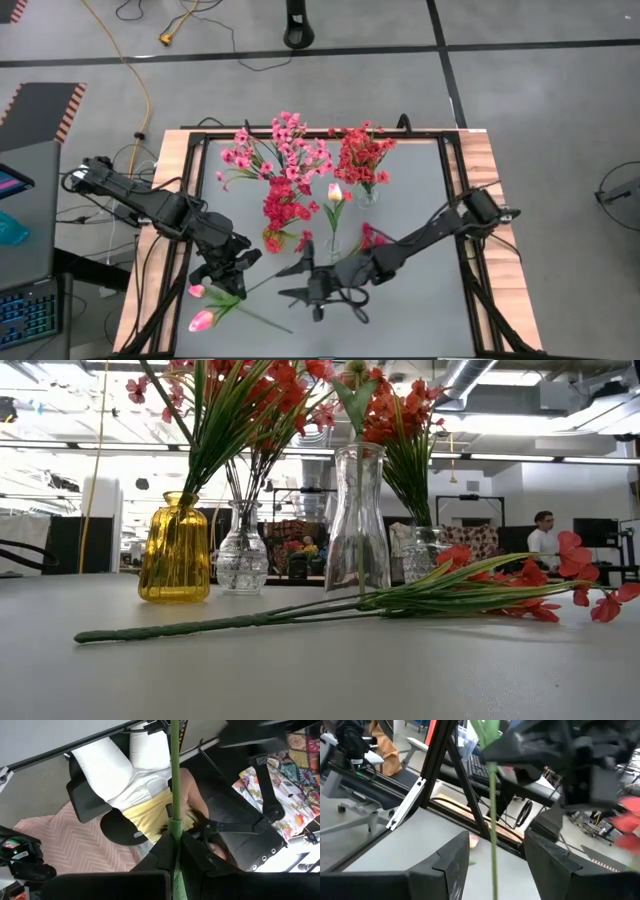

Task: Sort flowers into vase by color
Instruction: Put the top light pink flower into the bottom transparent vase

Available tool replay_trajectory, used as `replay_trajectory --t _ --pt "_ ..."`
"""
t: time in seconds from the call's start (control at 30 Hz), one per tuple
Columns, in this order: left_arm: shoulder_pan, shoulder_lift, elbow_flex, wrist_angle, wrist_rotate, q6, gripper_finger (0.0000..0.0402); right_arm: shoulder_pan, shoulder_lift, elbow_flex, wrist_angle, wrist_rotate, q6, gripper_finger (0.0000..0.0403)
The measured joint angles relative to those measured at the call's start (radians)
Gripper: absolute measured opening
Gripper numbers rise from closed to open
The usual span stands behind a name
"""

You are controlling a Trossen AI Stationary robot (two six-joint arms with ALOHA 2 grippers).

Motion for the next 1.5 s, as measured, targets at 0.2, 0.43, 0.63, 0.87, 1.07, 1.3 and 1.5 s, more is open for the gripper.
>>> replay_trajectory --t 0.2,0.43,0.63,0.87,1.07,1.3,1.5 --pt "0.0 0.0 0.0 0.001 0.0 0.0 0.0 -0.003 0.11 0.136 -0.012 0.0 0.0 0.0217" --pt "0.0 0.0 0.0 0.006 -0.004 0.0 0.0 -0.023 0.172 0.244 -0.069 -0.002 0.001 0.0217" --pt "0.0 0.0 0.0 0.021 -0.007 0.001 0.0 -0.027 0.177 0.265 -0.108 -0.02 0.012 0.0212" --pt "0.0 0.0 0.0 0.024 -0.007 0.001 0.0 -0.027 0.177 0.265 -0.124 -0.024 0.012 0.0147" --pt "0.0 0.0 0.0 0.024 -0.007 0.015 0.0 -0.034 0.177 0.265 -0.123 -0.024 0.011 0.0058" --pt "-0.001 -0.001 0.0 0.022 -0.054 0.066 0.0013 -0.033 0.177 0.264 -0.129 -0.022 0.012 0.0027" --pt "-0.001 -0.001 0.0 0.001 -0.09 0.08 0.007 -0.033 0.176 0.264 -0.163 -0.023 0.038 0.004"
